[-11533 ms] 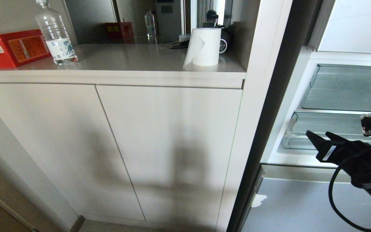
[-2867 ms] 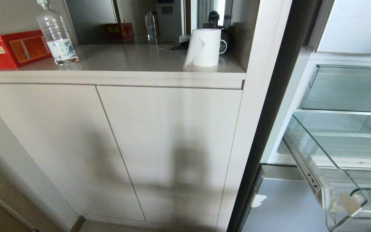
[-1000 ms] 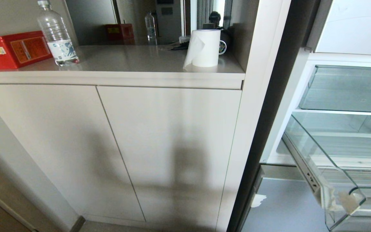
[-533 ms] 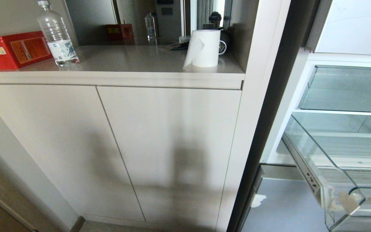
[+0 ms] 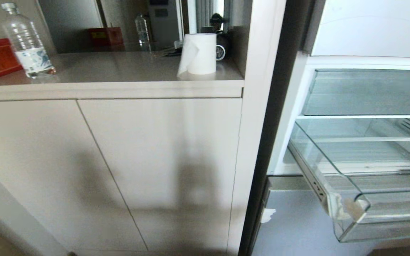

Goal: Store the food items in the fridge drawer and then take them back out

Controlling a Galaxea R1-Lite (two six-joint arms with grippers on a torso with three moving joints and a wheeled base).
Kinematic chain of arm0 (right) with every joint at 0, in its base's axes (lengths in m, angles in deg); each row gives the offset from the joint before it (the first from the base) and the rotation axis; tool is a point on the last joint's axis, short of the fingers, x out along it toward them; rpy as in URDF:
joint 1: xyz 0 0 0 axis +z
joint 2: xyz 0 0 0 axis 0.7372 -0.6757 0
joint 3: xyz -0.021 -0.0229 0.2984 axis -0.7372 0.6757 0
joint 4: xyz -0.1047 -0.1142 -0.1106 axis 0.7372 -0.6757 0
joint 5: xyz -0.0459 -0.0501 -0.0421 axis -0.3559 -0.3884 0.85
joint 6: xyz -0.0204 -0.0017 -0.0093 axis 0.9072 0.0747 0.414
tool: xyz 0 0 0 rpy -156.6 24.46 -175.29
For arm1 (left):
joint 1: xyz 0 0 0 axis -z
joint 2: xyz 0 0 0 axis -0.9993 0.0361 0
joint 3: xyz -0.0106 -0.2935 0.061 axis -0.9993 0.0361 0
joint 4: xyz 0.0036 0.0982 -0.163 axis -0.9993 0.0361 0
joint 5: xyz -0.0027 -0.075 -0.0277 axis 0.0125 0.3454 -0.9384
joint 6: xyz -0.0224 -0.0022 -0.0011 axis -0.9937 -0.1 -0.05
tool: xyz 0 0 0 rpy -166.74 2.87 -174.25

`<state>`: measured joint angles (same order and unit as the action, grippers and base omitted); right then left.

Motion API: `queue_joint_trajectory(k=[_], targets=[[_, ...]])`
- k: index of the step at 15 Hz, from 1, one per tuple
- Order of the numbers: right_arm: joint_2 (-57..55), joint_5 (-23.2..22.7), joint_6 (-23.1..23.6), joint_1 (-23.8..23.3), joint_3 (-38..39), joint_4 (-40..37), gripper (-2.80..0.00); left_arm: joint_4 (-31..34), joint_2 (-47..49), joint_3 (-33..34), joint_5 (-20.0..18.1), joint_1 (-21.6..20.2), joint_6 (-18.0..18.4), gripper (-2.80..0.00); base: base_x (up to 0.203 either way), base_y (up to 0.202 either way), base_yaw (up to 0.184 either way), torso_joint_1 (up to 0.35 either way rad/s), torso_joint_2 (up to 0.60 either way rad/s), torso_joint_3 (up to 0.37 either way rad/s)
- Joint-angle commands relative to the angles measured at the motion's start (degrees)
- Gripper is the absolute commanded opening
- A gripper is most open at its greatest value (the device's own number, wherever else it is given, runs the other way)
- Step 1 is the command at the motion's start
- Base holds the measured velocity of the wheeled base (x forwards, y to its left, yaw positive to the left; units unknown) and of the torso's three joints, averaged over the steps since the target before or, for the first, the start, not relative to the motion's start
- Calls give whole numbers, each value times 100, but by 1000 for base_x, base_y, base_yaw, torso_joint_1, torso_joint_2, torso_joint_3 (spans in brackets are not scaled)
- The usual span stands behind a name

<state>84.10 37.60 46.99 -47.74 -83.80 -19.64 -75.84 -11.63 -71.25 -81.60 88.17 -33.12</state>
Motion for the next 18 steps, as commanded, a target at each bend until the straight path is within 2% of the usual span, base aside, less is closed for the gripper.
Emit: queue_joint_trajectory(k=[1,18], targets=[[-13,-2,2,-2,0,-9,-280,0,-1,0,1,2,1,-280,-1,5,-174,6,7,-2],[-5,-6,-40,-2,0,-9,-280,0,-1,0,1,2,1,-280,-1,7,-174,4,2,3]])
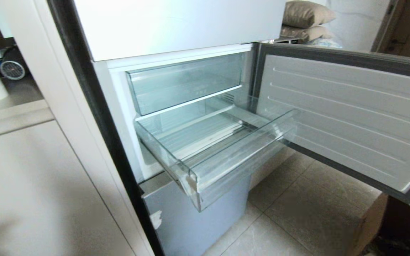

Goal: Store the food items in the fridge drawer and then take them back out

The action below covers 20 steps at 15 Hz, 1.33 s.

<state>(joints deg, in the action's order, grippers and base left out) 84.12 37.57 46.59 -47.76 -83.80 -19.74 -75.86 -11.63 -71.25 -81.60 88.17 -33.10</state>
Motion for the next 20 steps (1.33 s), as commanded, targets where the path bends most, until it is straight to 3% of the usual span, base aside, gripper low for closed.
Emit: queue_joint_trajectory(k=[1,4,7,9,10,14,16,20], targets=[[-15,-16,8,0,0,1,-280,2,-1,0,1,2,0,-280,4,6,-166,7,2,7],[-342,122,1,2,-411,47,-280,2,-1,0,1,2,0,-280,0,5,-116,1,0,2],[-1480,886,-920,-157,-2319,-540,-280,2,-1,0,1,2,0,-280,0,0,0,0,0,0],[-2496,1186,-1458,-818,-2952,-886,-280,2,-1,0,1,2,0,-280,0,0,0,0,0,0],[-2830,1219,-1552,-1493,-3003,-915,0,2,-1,0,1,2,0,-280,0,0,0,0,0,0],[-4212,352,-1224,-4197,-2598,-14,0,2,-1,0,1,2,0,-280,0,0,0,0,0,0],[-5060,-43,-1096,-4650,-2447,622,0,2,-1,0,1,2,0,-280,0,0,0,0,0,0],[-6392,-323,-1014,-5524,-2344,2103,0,2,-1,0,1,2,0,-280,0,0,0,0,0,0]])
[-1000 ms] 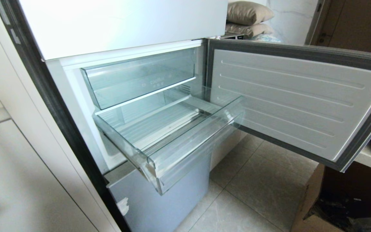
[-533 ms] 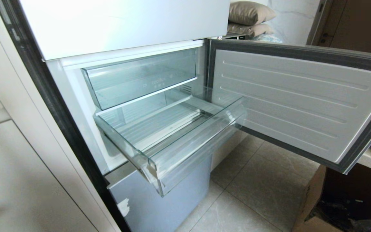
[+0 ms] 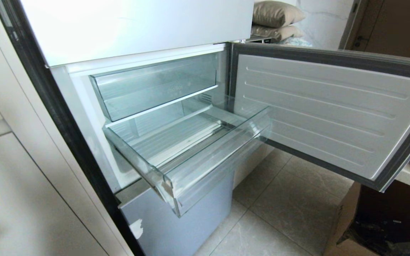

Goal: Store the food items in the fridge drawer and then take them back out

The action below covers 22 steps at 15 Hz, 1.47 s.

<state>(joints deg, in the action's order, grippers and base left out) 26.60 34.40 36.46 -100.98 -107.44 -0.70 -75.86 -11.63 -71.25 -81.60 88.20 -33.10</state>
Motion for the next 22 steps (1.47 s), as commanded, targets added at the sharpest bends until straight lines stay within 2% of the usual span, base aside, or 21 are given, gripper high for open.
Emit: queue_joint_trajectory(k=[1,5,13,17,22], targets=[[-812,-32,0,-339,14,442,0,2,-1,0,2,0,-1,-280,0,0,0,0,0,0],[-1014,-235,18,-575,-97,893,0,2,-1,0,2,0,-1,-280,0,0,0,0,0,0],[-1252,-297,27,-589,-635,857,0,2,-1,0,2,0,-1,-280,0,0,0,0,0,0],[-2005,-363,19,-681,-1033,897,0,2,-1,0,2,0,-1,-280,0,0,0,0,0,0],[-3251,-833,50,-698,-1873,905,0,2,-1,0,2,0,-1,-280,0,0,0,0,0,0]])
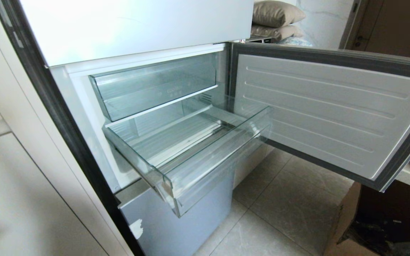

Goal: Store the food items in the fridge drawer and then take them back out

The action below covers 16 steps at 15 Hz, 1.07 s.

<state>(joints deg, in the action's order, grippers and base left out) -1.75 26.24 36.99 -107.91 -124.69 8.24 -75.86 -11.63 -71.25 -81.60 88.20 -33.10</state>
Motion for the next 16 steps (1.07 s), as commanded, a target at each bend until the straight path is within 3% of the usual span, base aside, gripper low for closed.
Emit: queue_joint_trajectory(k=[1,6,14,16], targets=[[-547,-52,6,-5,-254,23,0,2,-1,0,1,0,-1,-280,0,0,0,0,0,0],[-865,-140,162,2,-632,161,0,2,-1,0,1,0,-1,-280,0,0,0,0,0,0],[-2261,-170,280,11,-1719,212,0,2,-1,0,1,0,-1,-280,0,0,0,0,0,0],[-2578,-433,268,12,-1873,503,0,2,-1,0,1,0,-1,-280,0,0,0,0,0,0]])
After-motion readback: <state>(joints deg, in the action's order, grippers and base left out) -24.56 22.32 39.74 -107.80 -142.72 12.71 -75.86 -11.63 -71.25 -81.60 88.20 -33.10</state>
